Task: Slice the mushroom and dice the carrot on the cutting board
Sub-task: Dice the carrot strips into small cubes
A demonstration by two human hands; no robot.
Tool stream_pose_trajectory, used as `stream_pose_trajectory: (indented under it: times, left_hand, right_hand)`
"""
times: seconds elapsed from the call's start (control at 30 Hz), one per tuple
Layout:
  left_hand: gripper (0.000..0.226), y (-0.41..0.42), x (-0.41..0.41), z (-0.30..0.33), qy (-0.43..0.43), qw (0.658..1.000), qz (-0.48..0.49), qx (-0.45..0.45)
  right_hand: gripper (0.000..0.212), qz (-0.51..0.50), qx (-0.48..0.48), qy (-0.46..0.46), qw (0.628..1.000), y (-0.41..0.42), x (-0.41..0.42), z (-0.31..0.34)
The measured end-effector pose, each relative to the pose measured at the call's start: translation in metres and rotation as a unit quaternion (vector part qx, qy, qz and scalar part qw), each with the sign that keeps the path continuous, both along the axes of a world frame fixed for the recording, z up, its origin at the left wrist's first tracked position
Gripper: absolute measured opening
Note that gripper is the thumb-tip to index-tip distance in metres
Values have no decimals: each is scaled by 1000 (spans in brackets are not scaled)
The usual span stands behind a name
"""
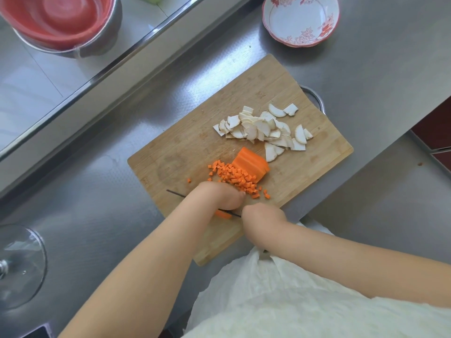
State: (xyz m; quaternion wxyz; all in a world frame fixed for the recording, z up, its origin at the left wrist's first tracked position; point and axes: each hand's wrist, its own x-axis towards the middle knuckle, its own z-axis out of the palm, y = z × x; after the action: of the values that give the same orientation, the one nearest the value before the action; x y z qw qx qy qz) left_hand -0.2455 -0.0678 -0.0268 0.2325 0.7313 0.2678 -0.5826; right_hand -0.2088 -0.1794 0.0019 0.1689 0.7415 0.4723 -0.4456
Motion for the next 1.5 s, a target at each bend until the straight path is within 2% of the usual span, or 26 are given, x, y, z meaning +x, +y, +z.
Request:
stream_pose_trajectory:
  times: [0.1,0.17,0.2,0.23,0.27,0.3,0.33,0.37,0.4,0.43,0.5,0.53,0.57,0.6,0.73,0.8,1.07,1.37,1.5]
  left_hand:
    - [67,4,-1,8,-16,999,42,6]
    - [57,13,-7,21,-134,982,118,60]
    - [49,18,-14,29,-224,949,188,114]
    - [43,23,-26,34,-338,885,253,196]
    - [38,26,-41,40,-447,786,321,282]
    - [34,23,-58,43,-533,662,398,345]
    - [33,16,-75,41,-578,551,468,378]
    - [35,5,-91,32,-579,486,524,392]
    - [39,-8,-104,22,-550,469,574,385]
    - [43,-23,-115,7,-496,497,614,361]
    - [48,-53,-128,-17,-367,614,641,279]
    - [48,-64,-131,-29,-320,658,638,238]
    - [46,-70,-132,-37,-289,685,637,205]
    - [41,-72,-130,-43,-271,697,641,175]
    - [24,-67,-114,-50,-243,700,665,95]
    - [22,-66,-112,-53,-229,704,666,93]
    - [20,-65,-111,-50,-238,656,711,85]
    - [13,-62,-108,-46,-227,651,722,65]
    - [17,-61,-105,-40,-231,649,722,64]
  right_hand:
    - [29,2,-4,-3,1000,7,-2,5]
    - [29,11,-6,-12,1000,10,-2,6]
    - [28,13,-7,-15,1000,11,-2,6]
    - [28,12,-7,-16,1000,12,-2,5]
    - [27,10,-8,-16,1000,12,-2,5]
    - [27,5,-9,-14,1000,11,-2,4]
    - [26,-2,-7,-12,1000,11,0,4]
    - [24,-10,-4,-9,1000,10,1,3]
    - [22,-17,2,-4,1000,10,3,2]
    - [19,-23,9,2,1000,10,4,1]
    - [10,-29,33,12,999,10,7,0]
    - [9,-30,48,16,998,9,8,-1]
    - [12,-29,61,19,998,8,8,-2]
    - [15,-28,71,21,997,6,7,-2]
    - [21,-27,112,17,993,-9,4,-5]
    - [20,-11,111,-1,994,-18,2,-5]
    - [21,26,91,1,996,-27,1,-1]
    - [20,18,94,-4,995,-27,-1,-9]
    - [20,7,93,-4,996,-27,0,-11]
